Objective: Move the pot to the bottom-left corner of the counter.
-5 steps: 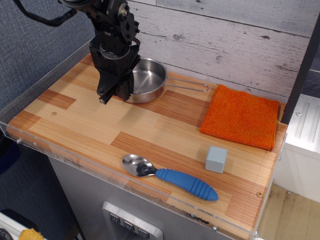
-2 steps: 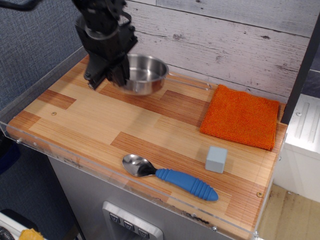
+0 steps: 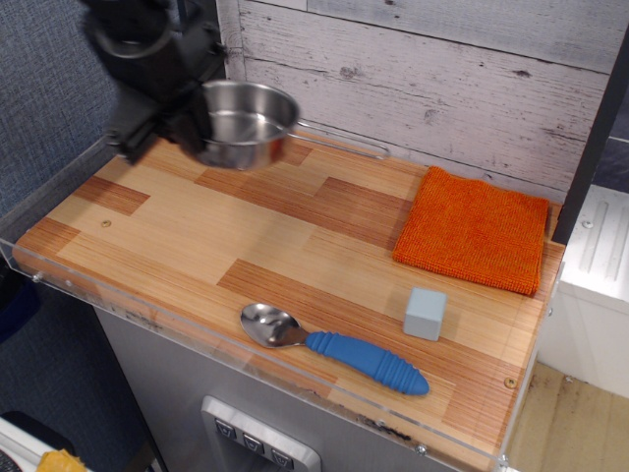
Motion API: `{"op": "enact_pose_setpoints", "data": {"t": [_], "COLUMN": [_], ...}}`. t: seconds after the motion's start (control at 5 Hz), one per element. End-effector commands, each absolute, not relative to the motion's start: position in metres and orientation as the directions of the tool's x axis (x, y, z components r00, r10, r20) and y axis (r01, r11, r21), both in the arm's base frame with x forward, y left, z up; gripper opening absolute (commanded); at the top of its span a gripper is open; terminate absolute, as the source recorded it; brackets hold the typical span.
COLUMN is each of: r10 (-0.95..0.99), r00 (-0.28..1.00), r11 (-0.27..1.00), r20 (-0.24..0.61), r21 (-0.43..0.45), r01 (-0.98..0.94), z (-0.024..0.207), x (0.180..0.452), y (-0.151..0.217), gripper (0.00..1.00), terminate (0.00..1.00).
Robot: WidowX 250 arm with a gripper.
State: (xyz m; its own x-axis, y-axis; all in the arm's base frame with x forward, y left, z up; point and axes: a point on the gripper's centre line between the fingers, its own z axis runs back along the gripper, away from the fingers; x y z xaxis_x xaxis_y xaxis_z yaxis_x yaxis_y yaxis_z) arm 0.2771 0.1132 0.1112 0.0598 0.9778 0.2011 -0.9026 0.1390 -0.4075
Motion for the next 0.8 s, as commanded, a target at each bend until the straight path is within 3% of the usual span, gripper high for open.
{"op": "enact_pose_setpoints", "data": {"t": [0.0, 0.4, 0.6], "r10": [0.957, 0.946, 0.952], "r00": [0.093, 0.081, 0.064], "r11": [0.204, 0.206, 0.186], "r20": [0.274, 0.315, 0.3], "r21": [-0.413, -0.387, -0.399], "r01": [-0.887, -0.899, -0.898], "z": [0.125, 0.108, 0.096], "x": [0.239, 0.192, 0.185], "y": [0.142, 0.18, 0.195], "gripper": [0.0, 0.0, 0.0], "terminate": [0.0, 0.0, 0.0]}}
